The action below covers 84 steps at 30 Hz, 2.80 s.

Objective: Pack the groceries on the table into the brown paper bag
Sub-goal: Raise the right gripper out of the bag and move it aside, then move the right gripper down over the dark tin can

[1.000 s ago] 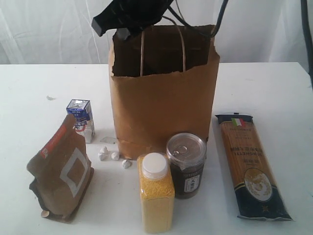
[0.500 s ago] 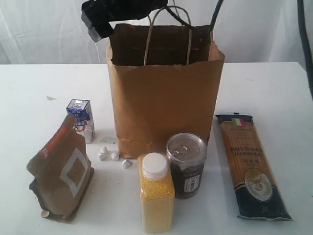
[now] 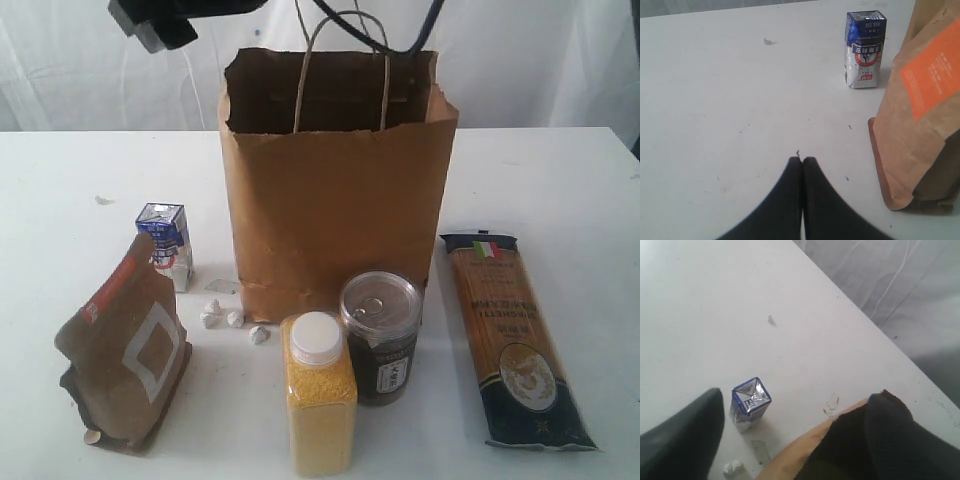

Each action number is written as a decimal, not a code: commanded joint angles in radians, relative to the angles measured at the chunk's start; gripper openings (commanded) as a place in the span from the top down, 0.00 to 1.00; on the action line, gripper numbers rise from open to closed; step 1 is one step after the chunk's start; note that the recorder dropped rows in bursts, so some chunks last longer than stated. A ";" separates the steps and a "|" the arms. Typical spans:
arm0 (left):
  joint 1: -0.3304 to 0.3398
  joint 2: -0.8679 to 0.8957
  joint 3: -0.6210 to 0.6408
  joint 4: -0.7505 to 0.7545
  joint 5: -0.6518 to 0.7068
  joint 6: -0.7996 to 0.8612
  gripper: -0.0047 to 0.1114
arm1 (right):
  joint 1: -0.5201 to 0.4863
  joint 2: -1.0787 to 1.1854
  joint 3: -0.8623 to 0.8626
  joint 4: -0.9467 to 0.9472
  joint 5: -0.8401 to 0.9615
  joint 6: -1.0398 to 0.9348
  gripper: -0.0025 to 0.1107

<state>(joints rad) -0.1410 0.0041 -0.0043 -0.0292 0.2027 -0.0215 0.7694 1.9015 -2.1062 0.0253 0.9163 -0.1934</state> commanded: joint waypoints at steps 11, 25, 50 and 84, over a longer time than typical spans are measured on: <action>0.001 -0.004 0.004 0.000 0.000 -0.001 0.96 | 0.151 -0.167 0.002 -0.008 0.237 0.090 0.74; 0.001 -0.004 0.004 0.000 0.000 -0.001 0.96 | 0.260 -0.365 0.210 -0.113 0.305 0.193 0.74; 0.001 -0.004 0.004 0.000 0.000 -0.001 0.96 | 0.205 -0.597 1.010 -0.147 0.066 0.489 0.29; 0.001 -0.004 0.004 0.000 0.000 -0.001 0.96 | -0.103 -0.423 1.014 -0.072 -0.054 -0.120 0.29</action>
<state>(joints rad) -0.1410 0.0041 -0.0043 -0.0292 0.2027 -0.0215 0.6779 1.4689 -1.0961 -0.0581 0.8851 -0.2773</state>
